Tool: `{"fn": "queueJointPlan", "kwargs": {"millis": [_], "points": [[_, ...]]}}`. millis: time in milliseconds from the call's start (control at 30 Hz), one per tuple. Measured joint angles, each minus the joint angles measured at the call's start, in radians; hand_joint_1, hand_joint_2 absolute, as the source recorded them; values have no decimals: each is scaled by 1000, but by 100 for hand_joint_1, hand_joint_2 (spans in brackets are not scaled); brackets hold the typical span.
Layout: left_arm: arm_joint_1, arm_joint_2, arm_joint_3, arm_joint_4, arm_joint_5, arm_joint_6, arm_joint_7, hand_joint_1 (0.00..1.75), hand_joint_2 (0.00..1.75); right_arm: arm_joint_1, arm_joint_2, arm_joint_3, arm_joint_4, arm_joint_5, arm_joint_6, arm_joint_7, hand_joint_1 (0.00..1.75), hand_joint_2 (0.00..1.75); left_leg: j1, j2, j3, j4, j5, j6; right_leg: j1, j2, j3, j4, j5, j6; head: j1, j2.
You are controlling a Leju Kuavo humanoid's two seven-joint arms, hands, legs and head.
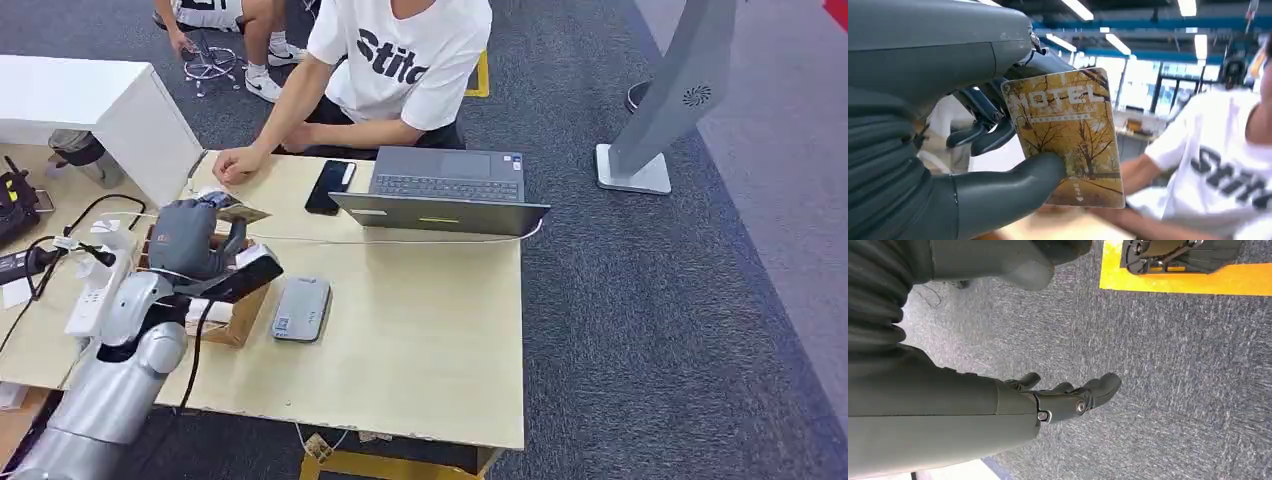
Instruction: Pass the card to the sensor for recognition and then transmit it.
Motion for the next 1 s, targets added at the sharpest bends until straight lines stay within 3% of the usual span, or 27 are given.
{"fn": "queueJointPlan", "kwargs": {"millis": [233, 467, 500, 533, 767, 800, 1000], "points": [[-181, 36, 19, 0, -69, 4, 27, 175, 175, -1, 0, 13, 0, 11, -3, 11, 0, 175, 0, 0, 0, 0, 1, -1, 1, 0, 0, 0, 1, -1, 1, 0], [-214, 44, 19, 9, -81, 4, 34, 175, 175, -2, 0, 16, 0, 14, -5, 12, 0, 175, 0, 0, 0, 0, 1, -1, 1, 0, 0, 0, 1, -1, 1, 0], [-303, 54, 19, 45, -95, 6, 45, 175, 175, -3, 0, 22, 0, 15, -8, 16, 0, 175, 0, 0, 0, 0, 1, -1, 0, 0, -1, 0, 1, -1, 1, 0], [-327, 53, 19, 59, -94, 23, 45, 175, 175, -3, 0, 23, 0, 15, -8, 16, 0, 175, 0, 0, 0, 0, 1, -1, 0, 0, -1, 0, 1, -1, 1, 0], [-330, 36, 18, 80, -95, 55, 40, 175, 175, -3, 0, 23, 0, 12, -9, 16, 0, 175, 0, 0, 0, 0, 1, -1, 0, 0, -1, 0, 1, -1, 0, 0], [-329, 31, 18, 83, -95, 56, 40, 0, 175, -3, 0, 23, 0, 12, -9, 16, 0, 175, 0, 0, 0, 0, 1, -1, 0, 0, -1, 0, 1, -1, 1, 0], [-319, -1, 18, 97, -100, 87, 45, 0, 175, -3, 0, 23, 0, 9, -9, 18, 0, 175, 0, 0, 0, 0, 1, -1, 0, 0, -1, 0, 1, -1, 1, 0]]}}
